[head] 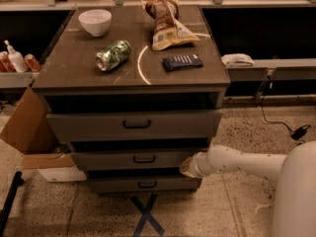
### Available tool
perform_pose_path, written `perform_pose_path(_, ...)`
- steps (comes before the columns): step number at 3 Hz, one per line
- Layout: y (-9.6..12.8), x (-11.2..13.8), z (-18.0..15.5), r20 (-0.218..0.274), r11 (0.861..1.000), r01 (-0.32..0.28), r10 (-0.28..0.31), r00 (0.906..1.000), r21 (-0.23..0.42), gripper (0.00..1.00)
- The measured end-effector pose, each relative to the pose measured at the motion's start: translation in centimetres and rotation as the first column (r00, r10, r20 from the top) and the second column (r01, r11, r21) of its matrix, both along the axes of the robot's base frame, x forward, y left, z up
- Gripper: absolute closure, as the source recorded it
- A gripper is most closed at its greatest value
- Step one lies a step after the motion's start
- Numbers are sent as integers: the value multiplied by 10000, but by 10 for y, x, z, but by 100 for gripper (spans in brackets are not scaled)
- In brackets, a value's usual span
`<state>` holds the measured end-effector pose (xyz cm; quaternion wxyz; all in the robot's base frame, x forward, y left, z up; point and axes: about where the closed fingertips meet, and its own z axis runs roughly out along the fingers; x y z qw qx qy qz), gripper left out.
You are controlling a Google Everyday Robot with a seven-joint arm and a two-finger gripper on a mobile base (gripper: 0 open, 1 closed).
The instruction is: Close middle drawer
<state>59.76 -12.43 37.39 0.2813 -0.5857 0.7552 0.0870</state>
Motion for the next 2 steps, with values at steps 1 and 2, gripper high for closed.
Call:
perform_pose_path(1, 2, -31, 9, 61, 9977, -676, 676, 9977, -65, 100)
perform_pose_path(2, 6, -60, 19, 125, 9894, -1450, 1451, 9893, -60, 100)
